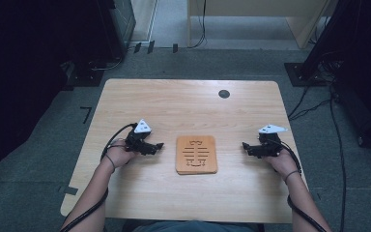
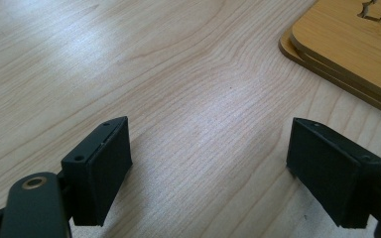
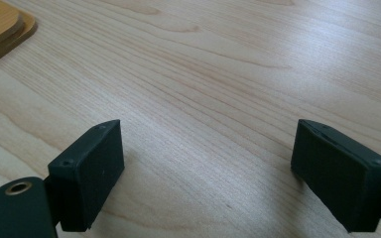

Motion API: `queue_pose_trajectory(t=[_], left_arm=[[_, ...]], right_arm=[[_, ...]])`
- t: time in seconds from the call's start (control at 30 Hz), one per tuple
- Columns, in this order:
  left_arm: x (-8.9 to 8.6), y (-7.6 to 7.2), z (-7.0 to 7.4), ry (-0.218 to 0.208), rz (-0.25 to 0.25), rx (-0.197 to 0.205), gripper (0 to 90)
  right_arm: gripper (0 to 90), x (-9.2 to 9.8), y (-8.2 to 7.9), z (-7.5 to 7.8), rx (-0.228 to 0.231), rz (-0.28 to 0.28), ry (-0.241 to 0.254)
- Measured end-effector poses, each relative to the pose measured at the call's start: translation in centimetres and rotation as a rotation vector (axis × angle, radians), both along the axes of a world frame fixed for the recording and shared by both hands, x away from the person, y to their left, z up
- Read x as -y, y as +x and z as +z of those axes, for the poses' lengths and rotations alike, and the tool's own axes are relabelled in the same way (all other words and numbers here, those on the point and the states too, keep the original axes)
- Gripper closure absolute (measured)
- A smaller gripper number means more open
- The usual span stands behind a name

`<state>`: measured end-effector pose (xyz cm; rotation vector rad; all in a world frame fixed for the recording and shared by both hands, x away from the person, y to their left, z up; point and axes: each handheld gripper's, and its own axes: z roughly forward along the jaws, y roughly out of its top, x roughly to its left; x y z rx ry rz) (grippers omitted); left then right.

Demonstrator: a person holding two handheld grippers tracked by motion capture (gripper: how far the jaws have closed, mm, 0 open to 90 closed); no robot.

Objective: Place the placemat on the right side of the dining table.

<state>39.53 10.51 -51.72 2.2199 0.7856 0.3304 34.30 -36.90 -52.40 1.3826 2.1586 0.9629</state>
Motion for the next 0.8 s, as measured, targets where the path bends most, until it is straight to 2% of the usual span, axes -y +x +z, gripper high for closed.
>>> queue_pose_trajectory(t=[0.43,0.57,0.8], left_arm=[[-0.02,0.06,-0.05,-0.005,0.007,0.0,15.6],[-0.03,0.22,-0.07,-0.006,0.064,0.004,15.6],[0.22,0.32,-0.09,-0.01,0.094,0.004,15.6]], right_arm=[[5.4,-0.48,0.35,-0.06,-0.012,-0.031,-0.006],[3.3,-0.66,0.52,-0.08,-0.016,-0.033,-0.01],[2.9,-0.76,0.62,-0.08,-0.019,-0.036,-0.008]])
